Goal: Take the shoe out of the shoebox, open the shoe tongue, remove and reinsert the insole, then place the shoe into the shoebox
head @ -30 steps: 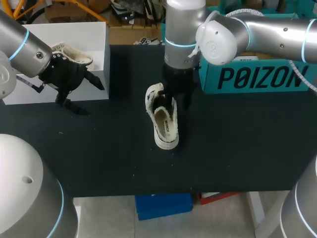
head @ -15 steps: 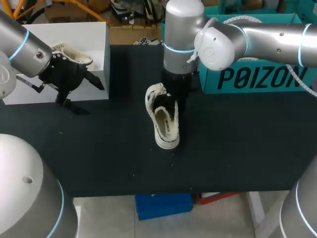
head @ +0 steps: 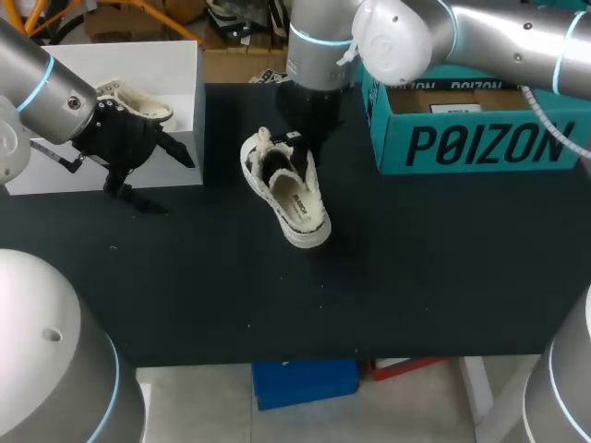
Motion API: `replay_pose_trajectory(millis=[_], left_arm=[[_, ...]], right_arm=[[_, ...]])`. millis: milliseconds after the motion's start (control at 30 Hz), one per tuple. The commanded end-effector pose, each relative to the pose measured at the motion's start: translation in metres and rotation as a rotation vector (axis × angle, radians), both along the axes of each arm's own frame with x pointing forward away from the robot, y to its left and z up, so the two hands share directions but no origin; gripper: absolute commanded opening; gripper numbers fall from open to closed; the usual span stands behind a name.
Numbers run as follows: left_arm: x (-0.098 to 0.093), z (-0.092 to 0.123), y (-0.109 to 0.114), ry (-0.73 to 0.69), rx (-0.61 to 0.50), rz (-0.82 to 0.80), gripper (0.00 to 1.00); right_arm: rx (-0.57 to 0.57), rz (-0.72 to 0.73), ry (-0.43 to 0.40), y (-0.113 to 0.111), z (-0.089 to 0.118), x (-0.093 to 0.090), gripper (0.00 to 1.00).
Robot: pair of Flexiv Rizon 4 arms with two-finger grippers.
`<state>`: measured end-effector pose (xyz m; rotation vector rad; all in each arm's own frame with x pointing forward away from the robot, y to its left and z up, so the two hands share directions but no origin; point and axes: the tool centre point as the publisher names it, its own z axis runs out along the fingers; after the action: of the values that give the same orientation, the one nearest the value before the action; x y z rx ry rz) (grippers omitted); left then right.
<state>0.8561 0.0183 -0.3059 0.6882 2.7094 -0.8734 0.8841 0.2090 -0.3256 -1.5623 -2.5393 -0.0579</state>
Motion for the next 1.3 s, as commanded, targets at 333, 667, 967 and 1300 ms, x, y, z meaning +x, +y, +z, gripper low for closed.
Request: replay_pose_trajectory(millis=[333,667,967,1300], left_arm=[[-0.001,-0.001,0.001,-0.005,-0.001,0.0,1.0],[-0.001,-0.001,0.001,-0.005,-0.001,0.0,1.0],[-0.001,-0.001,0.001,-0.005,-0.001,0.0,1.0],[-0.001,-0.001,0.001,-0.005,-0.001,0.0,1.0]], right_arm=[[0.011,0.064,0.006,-0.013,0.048,0.005,0.0],[0.043,0.435,0.078,-0.032,0.106,0.02,0.0],[0.127,0.756,0.117,-0.049,0.142,0.049,0.0],[0.149,0.89,0.179,-0.069,0.164,0.065,0.0]])
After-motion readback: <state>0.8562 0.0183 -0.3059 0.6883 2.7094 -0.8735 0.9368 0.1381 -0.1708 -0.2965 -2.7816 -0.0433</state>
